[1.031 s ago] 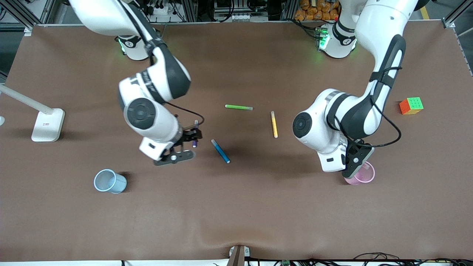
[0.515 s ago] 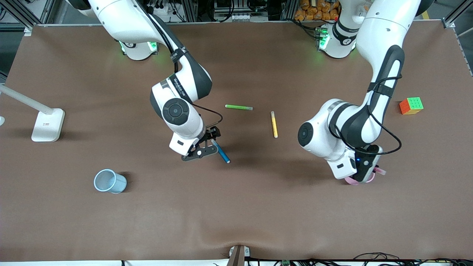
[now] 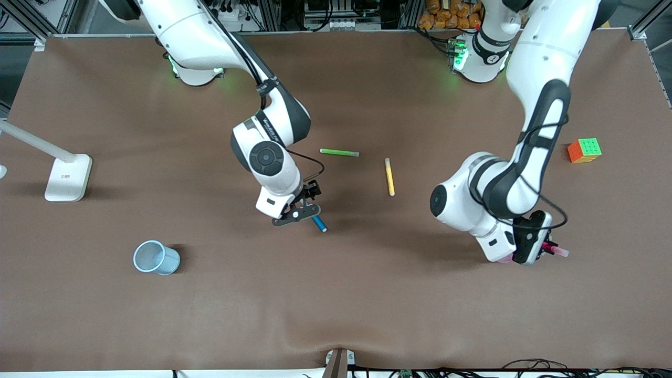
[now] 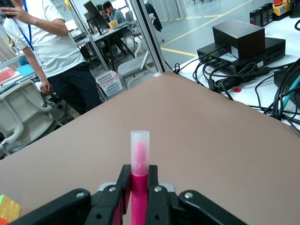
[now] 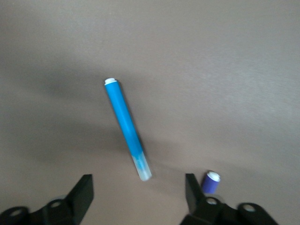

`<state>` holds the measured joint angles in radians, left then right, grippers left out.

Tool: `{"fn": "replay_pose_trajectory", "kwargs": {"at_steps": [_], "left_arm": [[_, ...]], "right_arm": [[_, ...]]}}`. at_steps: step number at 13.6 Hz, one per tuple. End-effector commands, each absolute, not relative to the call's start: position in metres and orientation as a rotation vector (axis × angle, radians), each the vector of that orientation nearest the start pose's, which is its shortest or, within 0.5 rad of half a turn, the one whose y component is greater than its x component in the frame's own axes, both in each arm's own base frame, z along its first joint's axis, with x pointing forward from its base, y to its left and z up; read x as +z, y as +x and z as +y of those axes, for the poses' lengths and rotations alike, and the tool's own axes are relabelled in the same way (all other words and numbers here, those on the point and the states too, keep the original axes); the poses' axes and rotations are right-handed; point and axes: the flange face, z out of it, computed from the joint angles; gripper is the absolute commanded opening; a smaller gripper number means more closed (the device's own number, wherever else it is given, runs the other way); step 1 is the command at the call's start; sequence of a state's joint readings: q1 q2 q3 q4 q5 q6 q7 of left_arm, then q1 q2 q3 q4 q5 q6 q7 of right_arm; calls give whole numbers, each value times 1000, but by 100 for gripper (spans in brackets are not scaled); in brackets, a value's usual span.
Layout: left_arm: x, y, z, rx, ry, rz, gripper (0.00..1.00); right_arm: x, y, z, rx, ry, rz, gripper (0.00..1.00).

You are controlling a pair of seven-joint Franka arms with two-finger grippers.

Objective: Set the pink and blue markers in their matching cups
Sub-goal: 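Drop the pink marker in the cup while the right gripper grasps blue marker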

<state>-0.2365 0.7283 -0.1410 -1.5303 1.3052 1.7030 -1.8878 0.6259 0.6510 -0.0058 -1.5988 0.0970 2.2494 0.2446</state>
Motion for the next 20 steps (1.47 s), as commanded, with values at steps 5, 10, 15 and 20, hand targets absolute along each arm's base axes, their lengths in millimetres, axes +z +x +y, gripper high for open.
{"fn": "replay_pose_trajectory", "kwargs": {"at_steps": [5, 10, 15, 20], "left_arm": [[221, 679, -150, -1004, -1817, -938, 0], [221, 677, -156, -992, -1829, -915, 100], [291, 675, -160, -803, -1949, -919, 100], [403, 655, -168, -541, -2220, -908, 100]], "right_arm": [[221, 554, 412, 21, -3054, -536, 73], [204, 551, 413, 33, -3080, -569, 68], [194, 550, 416, 8, -3074, -576, 60], [188, 549, 418, 4, -3073, -582, 50]]}}
